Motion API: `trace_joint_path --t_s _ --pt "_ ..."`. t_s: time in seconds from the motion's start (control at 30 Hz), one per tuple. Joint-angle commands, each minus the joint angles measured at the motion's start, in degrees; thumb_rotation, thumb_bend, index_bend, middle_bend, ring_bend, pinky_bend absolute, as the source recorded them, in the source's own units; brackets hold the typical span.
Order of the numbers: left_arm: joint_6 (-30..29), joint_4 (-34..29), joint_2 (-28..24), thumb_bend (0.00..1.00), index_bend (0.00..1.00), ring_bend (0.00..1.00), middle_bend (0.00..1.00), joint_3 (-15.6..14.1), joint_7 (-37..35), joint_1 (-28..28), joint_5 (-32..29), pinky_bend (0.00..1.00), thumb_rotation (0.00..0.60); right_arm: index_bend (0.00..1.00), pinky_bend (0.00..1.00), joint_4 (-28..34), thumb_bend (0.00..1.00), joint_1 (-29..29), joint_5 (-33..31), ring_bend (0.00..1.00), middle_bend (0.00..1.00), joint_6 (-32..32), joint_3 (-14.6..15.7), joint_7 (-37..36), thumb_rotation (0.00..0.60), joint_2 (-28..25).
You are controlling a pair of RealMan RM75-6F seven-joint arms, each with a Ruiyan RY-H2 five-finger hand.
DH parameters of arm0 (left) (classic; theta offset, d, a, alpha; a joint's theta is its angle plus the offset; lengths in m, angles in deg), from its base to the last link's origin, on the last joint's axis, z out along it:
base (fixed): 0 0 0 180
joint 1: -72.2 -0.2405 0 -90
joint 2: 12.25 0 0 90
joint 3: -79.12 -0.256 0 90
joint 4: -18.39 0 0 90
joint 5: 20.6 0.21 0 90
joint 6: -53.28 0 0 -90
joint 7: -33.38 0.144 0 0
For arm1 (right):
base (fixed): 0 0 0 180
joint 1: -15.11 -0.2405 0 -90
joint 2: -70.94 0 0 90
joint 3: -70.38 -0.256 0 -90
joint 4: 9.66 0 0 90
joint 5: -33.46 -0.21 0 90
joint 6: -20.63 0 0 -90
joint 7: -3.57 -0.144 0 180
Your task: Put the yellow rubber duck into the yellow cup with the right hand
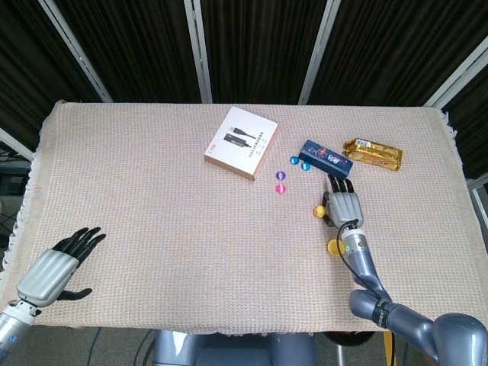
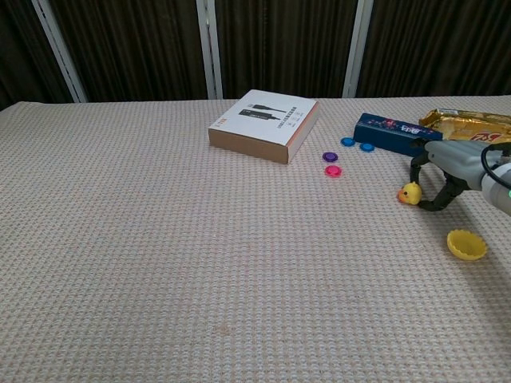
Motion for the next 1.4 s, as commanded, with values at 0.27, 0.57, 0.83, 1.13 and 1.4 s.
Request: trace_joint_path --t_s 0.27,0.57,0.83,1.13,1.4 --pt "-0.21 -0.14 -0.11 0.0 0.0 0.0 0.0 -0.03 0.02 0.04 0.03 0.21 0.6 0.47 0.0 1.58 0.2 0.58 0.97 0.0 0.0 0.24 0.82 -0.01 0.6 -1.33" --pt "-0.62 -0.04 -0.07 0.0 0.0 0.0 0.0 -0.04 -0.13 0.02 0.27 0.22 0.6 0.37 0.0 4.85 0.24 0.84 0.53 0.0 0.0 -0.52 0.71 -0.39 0.6 -3.62" --pt "-0.68 -0.02 -0.05 0.0 0.0 0.0 0.0 -0.05 -0.29 0.05 0.28 0.22 0.6 0.37 0.0 5.67 0.24 0.67 0.25 0.0 0.0 -0.32 0.51 -0.22 0.6 -3.65" --pt "-0.6 0.02 -0.03 0.0 0.0 0.0 0.0 0.02 -0.6 0.18 0.18 0.22 0.6 0.37 0.0 6.85 0.24 0.23 -0.15 0.0 0.0 0.06 0.33 0.58 0.6 -3.36" --pt "-0.7 0.05 -0.06 0.0 0.0 0.0 0.0 0.03 -0.77 0.23 0.22 0.22 0.6 0.4 0.0 7.5 0.24 0.17 -0.86 0.0 0.0 1.08 0.2 1.65 0.6 -2.73"
